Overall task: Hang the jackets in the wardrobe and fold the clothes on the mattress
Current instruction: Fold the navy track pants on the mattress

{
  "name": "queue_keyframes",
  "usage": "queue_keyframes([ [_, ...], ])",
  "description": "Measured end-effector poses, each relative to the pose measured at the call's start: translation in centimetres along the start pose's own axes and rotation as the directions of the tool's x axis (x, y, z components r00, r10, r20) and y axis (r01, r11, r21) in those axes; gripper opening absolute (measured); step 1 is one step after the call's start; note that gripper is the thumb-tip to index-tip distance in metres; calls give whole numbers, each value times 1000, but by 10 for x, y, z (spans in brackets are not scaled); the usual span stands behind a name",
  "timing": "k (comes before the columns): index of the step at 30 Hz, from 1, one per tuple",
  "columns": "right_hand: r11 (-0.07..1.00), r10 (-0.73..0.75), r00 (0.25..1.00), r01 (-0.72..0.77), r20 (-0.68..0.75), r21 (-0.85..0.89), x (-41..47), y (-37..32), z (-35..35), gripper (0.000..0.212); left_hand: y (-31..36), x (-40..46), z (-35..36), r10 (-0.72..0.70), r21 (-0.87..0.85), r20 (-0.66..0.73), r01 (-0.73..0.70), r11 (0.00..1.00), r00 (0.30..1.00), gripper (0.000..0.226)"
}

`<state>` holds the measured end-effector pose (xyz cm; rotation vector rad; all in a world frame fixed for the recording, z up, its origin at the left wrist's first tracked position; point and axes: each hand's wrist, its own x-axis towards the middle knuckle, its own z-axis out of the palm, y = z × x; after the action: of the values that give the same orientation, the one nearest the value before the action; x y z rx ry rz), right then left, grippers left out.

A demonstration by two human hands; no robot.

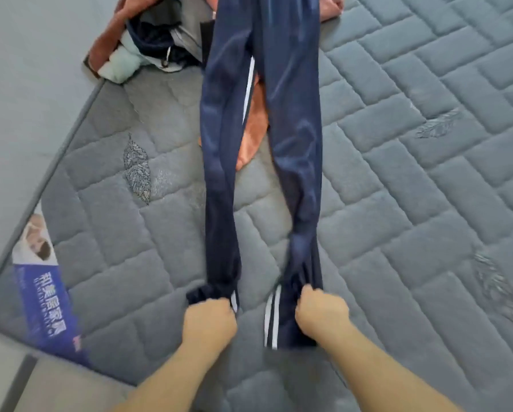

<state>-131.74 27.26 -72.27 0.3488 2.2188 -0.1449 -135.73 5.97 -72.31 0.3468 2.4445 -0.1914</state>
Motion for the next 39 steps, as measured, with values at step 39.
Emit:
queue_keyframes([
  [39, 511, 243, 969, -171, 50, 843, 51, 35, -92, 33, -22, 96, -94, -49, -613, 441, 340, 713, 896, 11],
])
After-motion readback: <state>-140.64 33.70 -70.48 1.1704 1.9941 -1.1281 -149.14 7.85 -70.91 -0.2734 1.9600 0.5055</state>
